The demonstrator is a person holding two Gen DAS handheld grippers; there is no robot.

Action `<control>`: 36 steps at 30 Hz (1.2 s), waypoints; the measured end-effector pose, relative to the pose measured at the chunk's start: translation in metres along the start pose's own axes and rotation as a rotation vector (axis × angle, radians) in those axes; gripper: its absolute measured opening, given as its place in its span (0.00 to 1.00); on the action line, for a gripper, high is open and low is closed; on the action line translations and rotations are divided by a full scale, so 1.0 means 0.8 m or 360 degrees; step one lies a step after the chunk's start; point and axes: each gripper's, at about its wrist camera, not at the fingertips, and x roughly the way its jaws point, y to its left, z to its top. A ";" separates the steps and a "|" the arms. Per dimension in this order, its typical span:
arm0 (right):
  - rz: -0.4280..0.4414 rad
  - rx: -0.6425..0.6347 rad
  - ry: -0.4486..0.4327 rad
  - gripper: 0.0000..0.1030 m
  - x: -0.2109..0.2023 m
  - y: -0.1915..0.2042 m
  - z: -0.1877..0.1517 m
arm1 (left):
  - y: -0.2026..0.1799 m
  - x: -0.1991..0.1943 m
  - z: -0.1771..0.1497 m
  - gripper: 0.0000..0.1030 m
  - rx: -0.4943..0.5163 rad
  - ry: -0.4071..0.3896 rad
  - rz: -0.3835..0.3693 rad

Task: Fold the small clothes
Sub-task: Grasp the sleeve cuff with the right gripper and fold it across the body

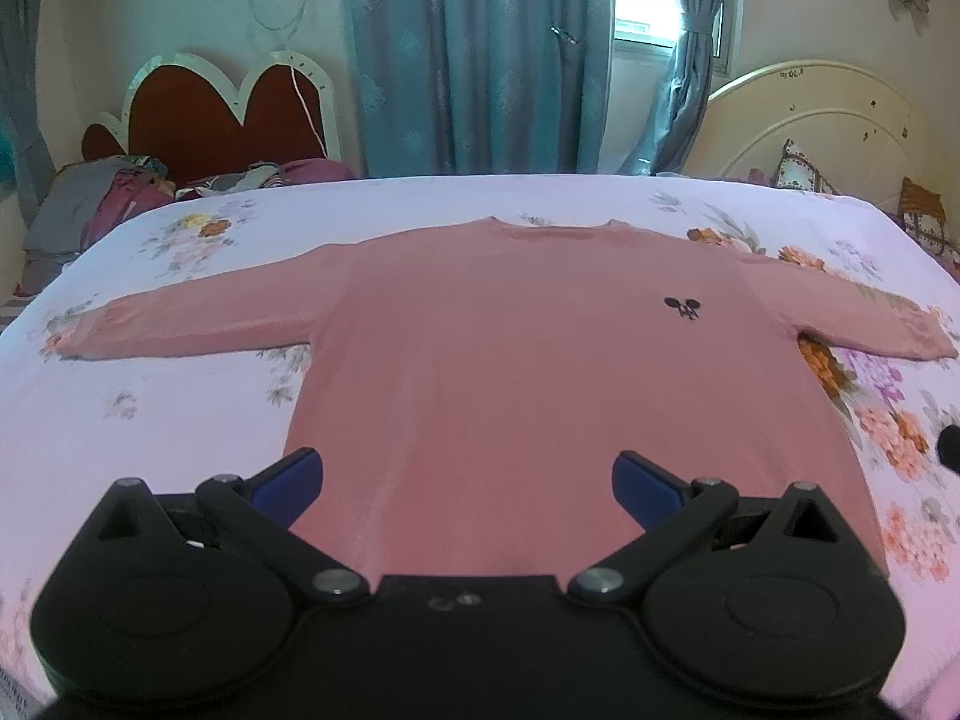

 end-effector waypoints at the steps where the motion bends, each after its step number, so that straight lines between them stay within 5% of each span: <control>1: -0.0012 0.0016 -0.0004 1.00 0.004 -0.001 0.003 | 0.004 0.007 0.005 1.00 0.0004 0.0001 -0.0005; 19: -0.0293 0.0367 0.0032 1.00 0.108 -0.120 0.050 | 0.011 0.112 0.068 1.00 0.0011 -0.0046 -0.0074; 26: -0.0280 0.0442 0.0060 1.00 0.175 -0.203 0.056 | -0.033 0.155 0.089 0.99 0.0005 -0.0005 -0.0028; 36: -0.0454 0.0599 0.0164 0.99 0.276 -0.349 0.051 | -0.109 0.227 0.110 0.95 0.0039 0.0077 -0.0032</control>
